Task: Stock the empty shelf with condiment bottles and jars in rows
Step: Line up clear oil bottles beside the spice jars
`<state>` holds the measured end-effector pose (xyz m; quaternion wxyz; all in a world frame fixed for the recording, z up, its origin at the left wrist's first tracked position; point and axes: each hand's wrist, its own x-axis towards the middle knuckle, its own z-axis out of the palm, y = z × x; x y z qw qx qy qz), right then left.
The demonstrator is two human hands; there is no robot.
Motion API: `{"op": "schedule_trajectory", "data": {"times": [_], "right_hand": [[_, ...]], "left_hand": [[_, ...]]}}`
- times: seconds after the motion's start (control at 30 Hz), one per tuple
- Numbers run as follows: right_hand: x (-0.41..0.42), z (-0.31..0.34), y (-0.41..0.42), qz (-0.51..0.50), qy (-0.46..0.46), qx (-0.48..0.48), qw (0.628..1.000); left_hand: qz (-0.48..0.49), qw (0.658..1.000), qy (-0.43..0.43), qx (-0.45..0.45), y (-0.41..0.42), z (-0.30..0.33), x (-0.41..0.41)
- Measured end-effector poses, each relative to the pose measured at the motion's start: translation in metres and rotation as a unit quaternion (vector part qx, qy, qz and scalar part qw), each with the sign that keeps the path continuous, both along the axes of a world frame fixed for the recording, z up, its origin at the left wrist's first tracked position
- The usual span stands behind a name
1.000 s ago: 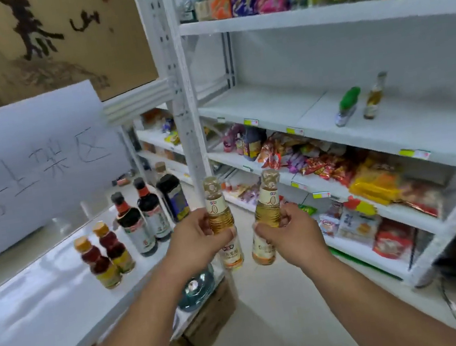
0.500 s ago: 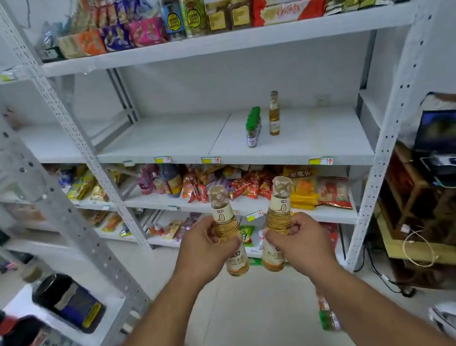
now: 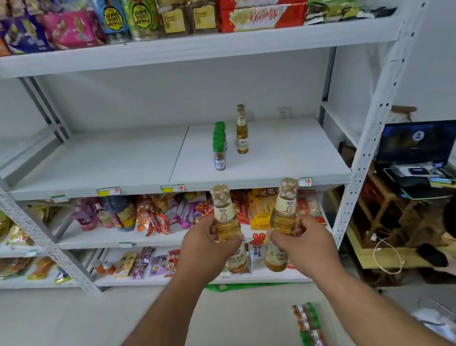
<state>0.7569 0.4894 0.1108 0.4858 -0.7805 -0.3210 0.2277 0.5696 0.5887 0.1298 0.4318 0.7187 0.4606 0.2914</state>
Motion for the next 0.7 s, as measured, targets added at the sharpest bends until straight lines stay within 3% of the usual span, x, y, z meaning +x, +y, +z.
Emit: {"op": "schedule_trajectory", "data": {"times": [0.7], "right_hand": [[0.181, -0.014, 0.213, 0.000, 0.018, -0.004, 1.000]], "left_hand": [[0.040, 0.997, 0.067, 0.012, 0.209, -0.014, 0.177]]}}
